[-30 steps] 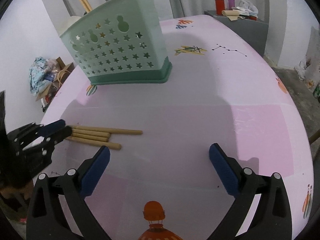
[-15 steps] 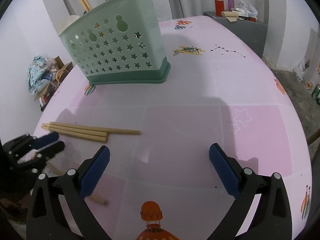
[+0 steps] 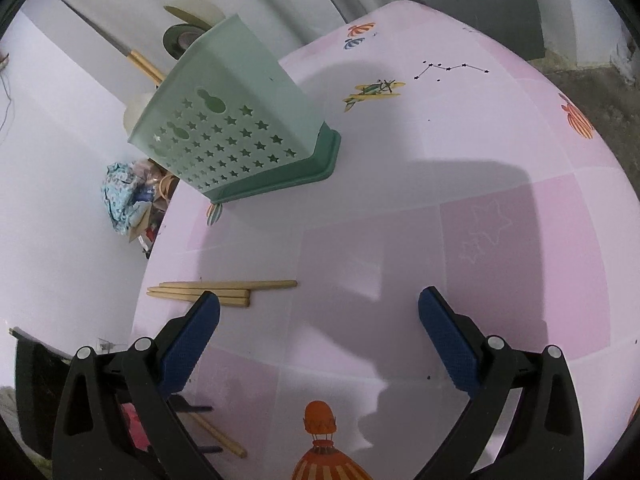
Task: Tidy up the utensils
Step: 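Grasp one wooden chopstick with the left gripper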
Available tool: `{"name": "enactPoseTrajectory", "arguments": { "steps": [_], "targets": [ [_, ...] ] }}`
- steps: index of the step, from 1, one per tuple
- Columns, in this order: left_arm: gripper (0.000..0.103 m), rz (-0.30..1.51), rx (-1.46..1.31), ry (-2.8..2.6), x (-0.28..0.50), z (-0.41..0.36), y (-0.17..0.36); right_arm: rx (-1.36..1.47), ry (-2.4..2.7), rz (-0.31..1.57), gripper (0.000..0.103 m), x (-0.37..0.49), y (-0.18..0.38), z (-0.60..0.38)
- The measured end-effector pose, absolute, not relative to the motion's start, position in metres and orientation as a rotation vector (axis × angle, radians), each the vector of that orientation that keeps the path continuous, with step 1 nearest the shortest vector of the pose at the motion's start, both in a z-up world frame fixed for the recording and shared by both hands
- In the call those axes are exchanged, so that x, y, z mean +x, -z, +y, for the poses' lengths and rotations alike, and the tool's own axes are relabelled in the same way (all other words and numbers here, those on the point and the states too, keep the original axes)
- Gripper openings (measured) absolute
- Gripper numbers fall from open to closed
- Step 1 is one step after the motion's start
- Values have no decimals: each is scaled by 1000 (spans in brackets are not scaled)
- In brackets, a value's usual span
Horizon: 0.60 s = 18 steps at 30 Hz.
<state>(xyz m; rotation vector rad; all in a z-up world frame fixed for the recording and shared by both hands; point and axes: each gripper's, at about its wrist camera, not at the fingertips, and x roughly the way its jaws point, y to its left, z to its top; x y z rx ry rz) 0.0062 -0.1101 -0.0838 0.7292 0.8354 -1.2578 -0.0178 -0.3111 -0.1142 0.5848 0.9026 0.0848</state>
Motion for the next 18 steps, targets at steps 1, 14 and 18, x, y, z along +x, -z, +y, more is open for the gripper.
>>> {"name": "enactPoseTrajectory", "arguments": {
  "steps": [1, 14, 18],
  "targets": [
    [28, 836, 751, 1258, 6, -110, 86, 587, -84, 901, 97, -18, 114, -311],
    [25, 834, 754, 1263, 19, -130, 88, 602, -83, 894, 97, -21, 114, -313],
    [12, 827, 762, 1265, 22, -136, 89, 599, -82, 894, 97, -22, 114, -312]
  ]
}}
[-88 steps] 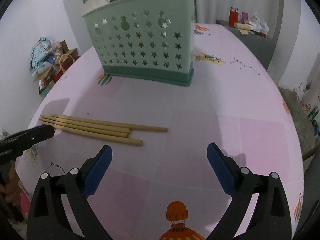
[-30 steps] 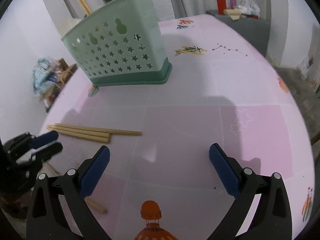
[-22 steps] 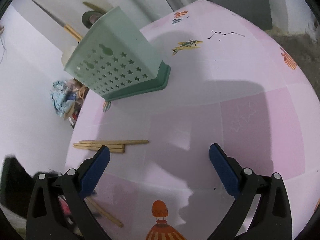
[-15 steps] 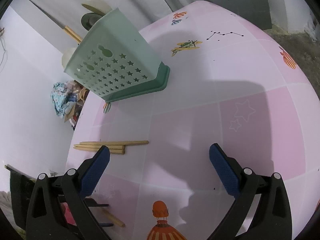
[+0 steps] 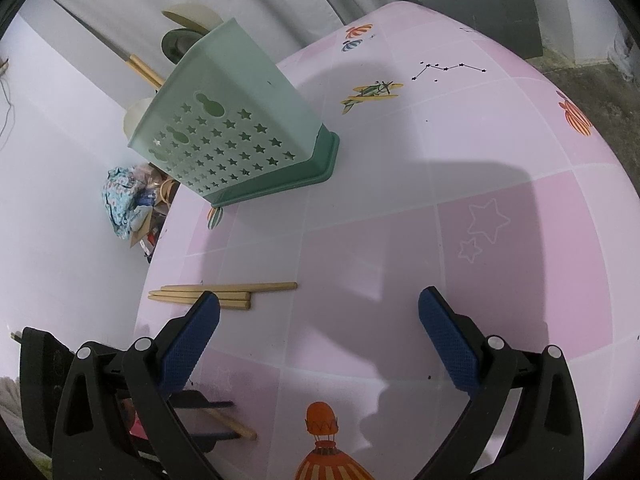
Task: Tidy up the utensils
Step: 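Grasp one wooden chopstick with the left gripper, then grasp another chopstick with the right gripper while the left gripper holds its chopstick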
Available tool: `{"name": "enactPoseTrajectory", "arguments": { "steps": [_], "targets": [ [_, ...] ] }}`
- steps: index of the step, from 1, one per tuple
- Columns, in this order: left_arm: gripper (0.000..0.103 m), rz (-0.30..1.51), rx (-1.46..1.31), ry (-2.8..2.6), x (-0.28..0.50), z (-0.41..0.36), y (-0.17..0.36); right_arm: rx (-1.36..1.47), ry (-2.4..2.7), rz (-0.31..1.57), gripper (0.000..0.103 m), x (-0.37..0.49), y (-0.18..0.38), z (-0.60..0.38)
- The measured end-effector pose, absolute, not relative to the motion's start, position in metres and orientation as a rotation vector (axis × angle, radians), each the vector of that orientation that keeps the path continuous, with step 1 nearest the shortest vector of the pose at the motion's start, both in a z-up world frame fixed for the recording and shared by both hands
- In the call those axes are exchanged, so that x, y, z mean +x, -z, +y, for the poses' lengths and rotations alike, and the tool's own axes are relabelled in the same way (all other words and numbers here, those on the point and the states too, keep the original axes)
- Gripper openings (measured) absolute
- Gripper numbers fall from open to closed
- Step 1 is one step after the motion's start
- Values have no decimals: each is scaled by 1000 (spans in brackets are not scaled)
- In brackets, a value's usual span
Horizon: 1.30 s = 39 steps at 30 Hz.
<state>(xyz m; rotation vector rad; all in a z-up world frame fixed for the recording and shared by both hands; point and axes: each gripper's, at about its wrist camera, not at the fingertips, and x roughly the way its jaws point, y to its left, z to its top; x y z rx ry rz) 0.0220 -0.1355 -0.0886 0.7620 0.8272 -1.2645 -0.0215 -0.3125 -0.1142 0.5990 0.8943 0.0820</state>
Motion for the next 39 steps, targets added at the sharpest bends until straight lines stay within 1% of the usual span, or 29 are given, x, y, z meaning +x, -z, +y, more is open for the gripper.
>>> {"name": "enactPoseTrajectory", "arguments": {
  "steps": [7, 9, 11, 17, 25, 27, 29, 30, 32, 33, 36, 39],
  "targets": [
    [5, 798, 767, 1233, 22, -141, 89, 589, -75, 896, 97, -20, 114, -311],
    [5, 791, 758, 1214, 23, -140, 89, 586, -71, 898, 93, -20, 114, -312],
    [5, 796, 727, 1201, 28, -139, 86, 589, -69, 898, 91, -19, 114, -313],
    [5, 800, 596, 1128, 49, -128, 71, 596, -59, 893, 84, -20, 113, -315],
    [5, 795, 358, 977, 76, -103, 47, 539, -76, 869, 79, -20, 101, -306],
    [5, 780, 289, 929, 85, -94, 38, 524, -85, 869, 74, -18, 99, -302],
    [5, 767, 217, 885, 93, -81, 29, 500, -93, 870, 72, -17, 98, -297],
    [5, 764, 172, 860, 99, -73, 24, 482, -98, 871, 68, -15, 97, -295],
    [5, 763, 100, 822, 105, -63, 19, 407, -110, 874, 65, -12, 94, -284],
    [5, 759, 67, 800, 110, -55, 15, 371, -115, 875, 61, -11, 93, -280],
    [5, 746, 5, 753, 120, -41, 7, 176, -163, 873, 56, -4, 90, -256],
    [5, 735, -35, 729, 122, -27, 1, -138, -253, 885, 52, 5, 96, -225]
  ]
}}
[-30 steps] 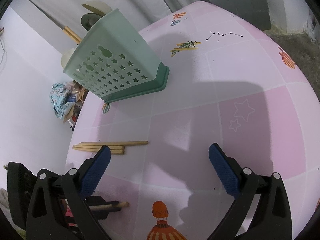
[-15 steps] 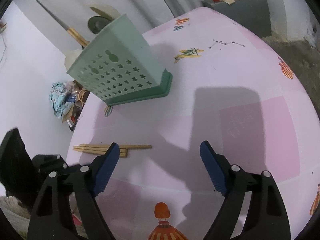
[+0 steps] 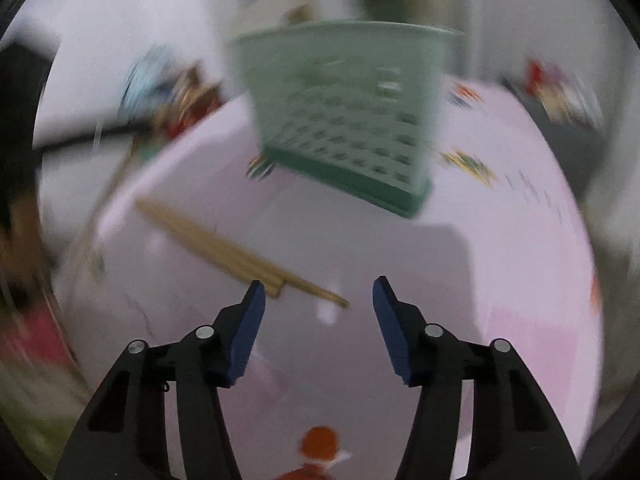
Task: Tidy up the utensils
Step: 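Grasp another chopstick with the right gripper while the left gripper holds its chopstick, then carry the left gripper's chopstick up over the green holder while the right gripper holds its chopstick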
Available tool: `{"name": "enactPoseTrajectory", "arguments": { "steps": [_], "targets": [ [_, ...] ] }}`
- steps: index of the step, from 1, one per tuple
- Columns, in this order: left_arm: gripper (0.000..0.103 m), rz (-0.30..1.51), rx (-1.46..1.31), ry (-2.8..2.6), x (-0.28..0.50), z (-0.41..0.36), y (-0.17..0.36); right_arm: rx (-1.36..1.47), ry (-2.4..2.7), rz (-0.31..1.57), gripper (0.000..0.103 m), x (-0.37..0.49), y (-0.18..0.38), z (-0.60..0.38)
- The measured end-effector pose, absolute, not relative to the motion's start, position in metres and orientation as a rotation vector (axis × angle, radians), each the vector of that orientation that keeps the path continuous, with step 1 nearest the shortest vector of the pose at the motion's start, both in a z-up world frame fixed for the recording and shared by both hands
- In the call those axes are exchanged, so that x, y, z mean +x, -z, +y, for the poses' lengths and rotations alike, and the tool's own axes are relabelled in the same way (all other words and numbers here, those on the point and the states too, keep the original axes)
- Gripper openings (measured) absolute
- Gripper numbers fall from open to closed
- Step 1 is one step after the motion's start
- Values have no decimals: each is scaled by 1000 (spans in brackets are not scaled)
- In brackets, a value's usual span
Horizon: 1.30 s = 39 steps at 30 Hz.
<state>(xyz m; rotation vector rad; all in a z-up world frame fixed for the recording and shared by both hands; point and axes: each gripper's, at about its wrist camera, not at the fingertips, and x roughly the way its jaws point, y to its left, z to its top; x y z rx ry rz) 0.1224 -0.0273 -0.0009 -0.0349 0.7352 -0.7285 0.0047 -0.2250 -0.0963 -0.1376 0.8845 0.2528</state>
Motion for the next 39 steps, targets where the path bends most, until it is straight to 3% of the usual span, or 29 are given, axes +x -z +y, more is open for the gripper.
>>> {"name": "enactPoseTrajectory", "arguments": {
  "steps": [4, 7, 10, 11, 12, 29, 31, 33, 39],
  "targets": [
    [5, 723, -52, 701, 122, -15, -2, -350, -372, 944, 42, 19, 110, -210],
    [5, 716, -66, 682, 123, -8, -1, -346, -461, 969, 36, 28, 112, -214],
    [5, 708, -84, 664, 121, -2, -3, -350, -494, 993, 24, 38, 112, -216],
    [5, 707, -90, 660, 122, -1, -3, -344, -499, 1005, 10, 39, 112, -217],
    [5, 704, -96, 655, 123, 2, -3, -340, -497, 1016, 6, 39, 112, -219],
    [5, 690, -157, 633, 138, 9, -3, -219, -393, 1155, 7, -46, 106, -270],
    [5, 682, -167, 622, 139, 10, -5, -149, -394, 1136, 12, -46, 95, -279],
    [5, 673, -180, 612, 140, 12, -8, -75, -401, 1079, 26, -34, 84, -278],
    [5, 626, -231, 572, 139, 19, -21, 4, -402, 966, 29, 19, 74, -245]
  ]
}}
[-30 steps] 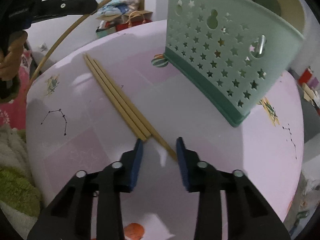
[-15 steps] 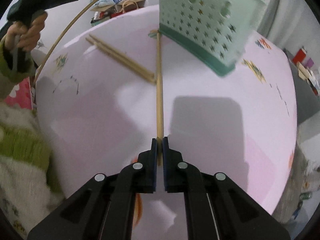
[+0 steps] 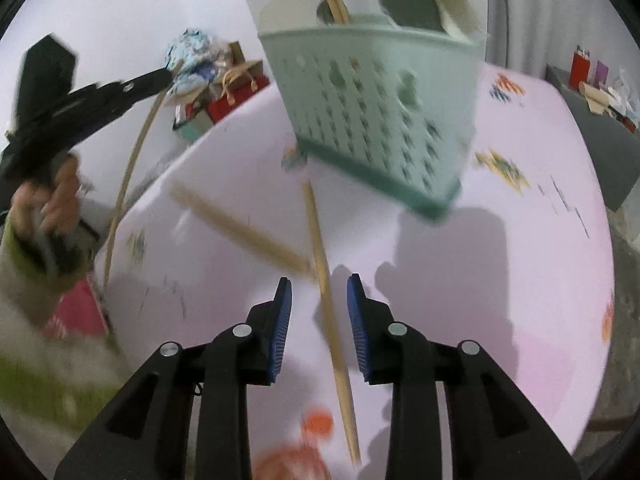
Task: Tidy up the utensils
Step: 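Carry the left gripper's chopstick up over the green holder while the right gripper holds its chopstick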
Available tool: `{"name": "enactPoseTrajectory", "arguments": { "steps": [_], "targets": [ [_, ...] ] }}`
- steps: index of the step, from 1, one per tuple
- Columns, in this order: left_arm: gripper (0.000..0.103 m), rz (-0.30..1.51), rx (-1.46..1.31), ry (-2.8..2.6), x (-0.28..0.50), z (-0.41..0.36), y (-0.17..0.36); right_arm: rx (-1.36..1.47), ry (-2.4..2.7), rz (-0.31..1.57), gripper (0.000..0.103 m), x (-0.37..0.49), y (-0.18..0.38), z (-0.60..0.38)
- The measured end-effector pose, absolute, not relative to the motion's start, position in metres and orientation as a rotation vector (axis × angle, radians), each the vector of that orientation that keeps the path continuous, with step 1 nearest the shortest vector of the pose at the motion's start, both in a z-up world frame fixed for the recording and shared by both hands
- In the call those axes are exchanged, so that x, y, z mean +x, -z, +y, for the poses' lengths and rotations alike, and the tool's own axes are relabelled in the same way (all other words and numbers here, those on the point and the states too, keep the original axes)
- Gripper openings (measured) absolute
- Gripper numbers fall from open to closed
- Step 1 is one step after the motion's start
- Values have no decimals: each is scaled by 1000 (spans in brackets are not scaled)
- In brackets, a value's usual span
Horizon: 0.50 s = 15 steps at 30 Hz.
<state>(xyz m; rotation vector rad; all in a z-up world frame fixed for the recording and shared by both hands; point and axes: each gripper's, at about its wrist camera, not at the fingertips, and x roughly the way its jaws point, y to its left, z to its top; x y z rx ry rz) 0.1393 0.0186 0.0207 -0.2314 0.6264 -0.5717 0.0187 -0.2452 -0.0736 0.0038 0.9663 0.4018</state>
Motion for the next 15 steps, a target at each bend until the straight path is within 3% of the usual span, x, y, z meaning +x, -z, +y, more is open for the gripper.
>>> {"name": "enactPoseTrajectory", "arguments": {
  "steps": [11, 13, 15],
  "targets": [
    [5, 563, -298, 518, 140, 33, -35, -136, -420, 1033, 28, 86, 98, -194],
    [5, 562, -307, 516, 141, 34, -35, -158, -423, 1047, 24, 89, 102, -189],
    [5, 558, -311, 513, 141, 36, -34, -191, -417, 1063, 14, 91, 107, -183]
  ]
}}
